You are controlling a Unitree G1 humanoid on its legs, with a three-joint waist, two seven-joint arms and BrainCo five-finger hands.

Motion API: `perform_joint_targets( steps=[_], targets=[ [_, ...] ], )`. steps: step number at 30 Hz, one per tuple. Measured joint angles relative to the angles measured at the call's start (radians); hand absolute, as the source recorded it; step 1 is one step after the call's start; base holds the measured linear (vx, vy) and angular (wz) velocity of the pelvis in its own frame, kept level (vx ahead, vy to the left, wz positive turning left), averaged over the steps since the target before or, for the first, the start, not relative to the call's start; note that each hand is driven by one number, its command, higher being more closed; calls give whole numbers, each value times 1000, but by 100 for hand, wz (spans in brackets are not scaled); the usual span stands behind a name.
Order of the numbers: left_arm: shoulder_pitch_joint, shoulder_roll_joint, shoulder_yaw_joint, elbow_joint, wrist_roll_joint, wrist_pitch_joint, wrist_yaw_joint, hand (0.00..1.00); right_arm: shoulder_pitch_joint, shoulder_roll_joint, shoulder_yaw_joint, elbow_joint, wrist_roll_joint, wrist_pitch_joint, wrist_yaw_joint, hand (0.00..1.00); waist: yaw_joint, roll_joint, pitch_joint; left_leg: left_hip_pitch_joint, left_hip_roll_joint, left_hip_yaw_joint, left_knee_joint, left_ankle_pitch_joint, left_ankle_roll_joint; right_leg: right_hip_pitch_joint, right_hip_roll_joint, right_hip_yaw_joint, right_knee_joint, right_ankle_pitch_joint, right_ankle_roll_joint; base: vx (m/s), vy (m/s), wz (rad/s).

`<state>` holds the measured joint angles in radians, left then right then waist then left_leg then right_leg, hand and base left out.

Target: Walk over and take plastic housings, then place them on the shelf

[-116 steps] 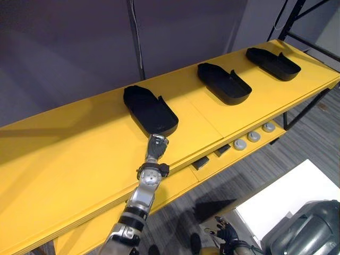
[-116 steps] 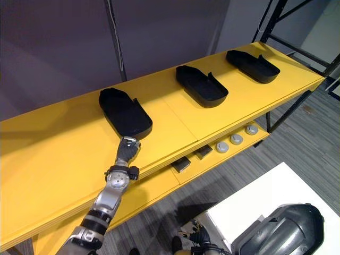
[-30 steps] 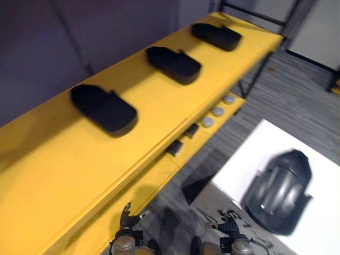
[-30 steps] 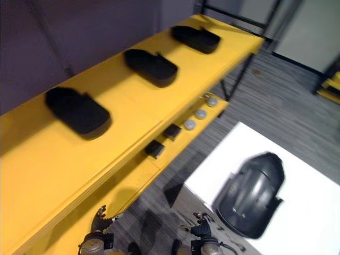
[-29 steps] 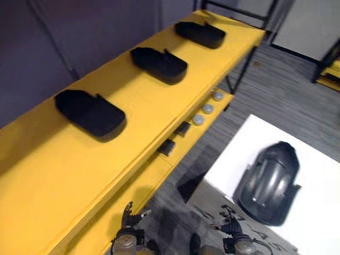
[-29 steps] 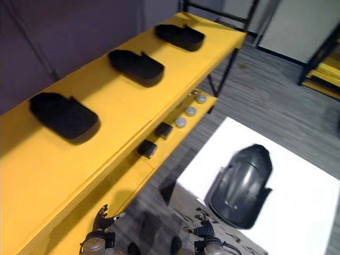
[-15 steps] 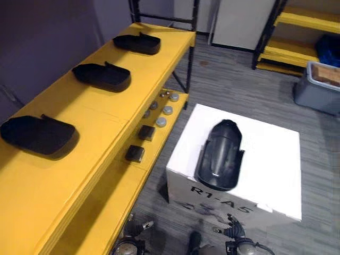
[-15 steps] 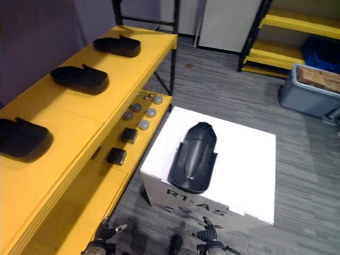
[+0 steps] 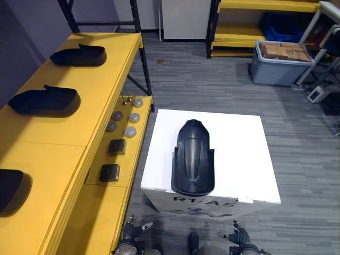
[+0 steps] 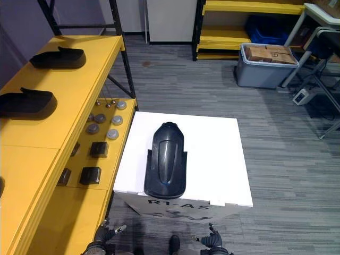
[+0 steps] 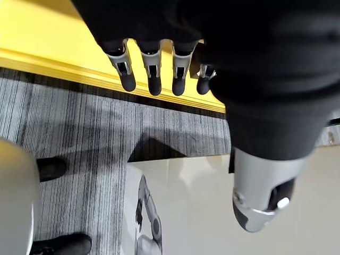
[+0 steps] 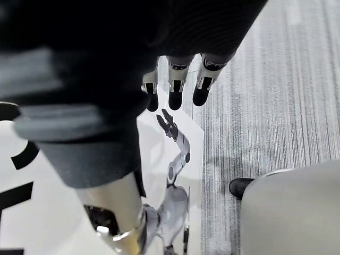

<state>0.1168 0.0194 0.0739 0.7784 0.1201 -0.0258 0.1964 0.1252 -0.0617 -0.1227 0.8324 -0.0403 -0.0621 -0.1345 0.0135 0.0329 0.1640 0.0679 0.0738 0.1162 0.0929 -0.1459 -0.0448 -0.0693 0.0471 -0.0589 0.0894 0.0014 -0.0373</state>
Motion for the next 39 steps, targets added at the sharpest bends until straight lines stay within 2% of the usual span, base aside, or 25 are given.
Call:
perform_joint_targets(
  steps=[2,7,10,14,15,19,23,27,29,31,34,39],
  targets=[
    [-6,3,1,0,0,0,0,0,-1,1,-41,-14,17,0,-6,0,1,0,-2,12,-6,3,-1,0,0,10,0,18,-12,0,0,182,101,-21],
    [4,16,19,-16,0,0,0,0,24,-5,-195,-133,58,0,-25,0,-20,-1,-29,39,-26,22,9,2,2,45,-10,47,-40,-2,5,102,84,-21],
    [10,20,21,-33,0,0,-1,0,61,-21,-328,-269,75,3,-51,0,-26,-2,-33,51,-36,22,22,10,11,66,-24,55,-49,-3,8,22,58,-11],
    [58,18,21,-74,1,0,-7,0,107,-69,-466,-587,65,8,-91,0,-38,-7,-61,55,-38,22,18,10,11,72,-25,72,-69,-1,11,-37,45,-10],
    [73,14,21,-74,1,0,-7,0,114,-87,-486,-692,60,9,-107,0,-49,-12,-65,53,-38,17,16,10,12,72,-25,71,-75,-3,14,-67,25,-4],
    [110,-3,16,-69,1,0,-15,0,116,-144,-490,-926,34,6,-119,0,-60,-29,-79,53,-38,10,15,21,27,73,-24,71,-98,-2,17,-98,7,1],
    [119,-2,-21,-44,1,-2,-36,0,65,-224,-405,-1053,66,-30,-66,0,-62,-39,-89,49,-35,-40,12,23,29,91,-22,52,-135,7,22,-59,8,11],
    [114,9,-36,-25,1,-16,-51,0,-105,-300,-161,-1099,70,-87,-8,0,-55,-38,-96,44,-32,-42,-1,23,29,90,-16,47,-151,39,8,-8,51,2],
    [109,21,-55,-19,0,-24,-52,0,-160,-299,-39,-1093,68,-96,16,0,-49,-45,-99,41,-34,-52,-2,23,29,91,-16,42,-151,42,8,7,62,7],
    [95,30,-71,-12,0,-27,-53,0,-196,-290,79,-1034,33,-105,45,0,-29,-50,-102,40,-40,-62,-1,23,29,98,-20,33,-150,46,13,10,82,13],
    [85,29,-83,-9,0,-27,-51,0,-209,-247,137,-935,-19,-93,58,0,-19,-50,-102,39,-45,-79,0,23,29,104,-30,17,-152,47,16,-28,95,19],
    [79,30,-90,-9,1,-25,-47,0,-206,-113,186,-764,-176,-16,59,0,2,-48,-99,24,-61,-100,3,24,31,104,-47,13,-174,71,33,-72,102,6]
  ],
)
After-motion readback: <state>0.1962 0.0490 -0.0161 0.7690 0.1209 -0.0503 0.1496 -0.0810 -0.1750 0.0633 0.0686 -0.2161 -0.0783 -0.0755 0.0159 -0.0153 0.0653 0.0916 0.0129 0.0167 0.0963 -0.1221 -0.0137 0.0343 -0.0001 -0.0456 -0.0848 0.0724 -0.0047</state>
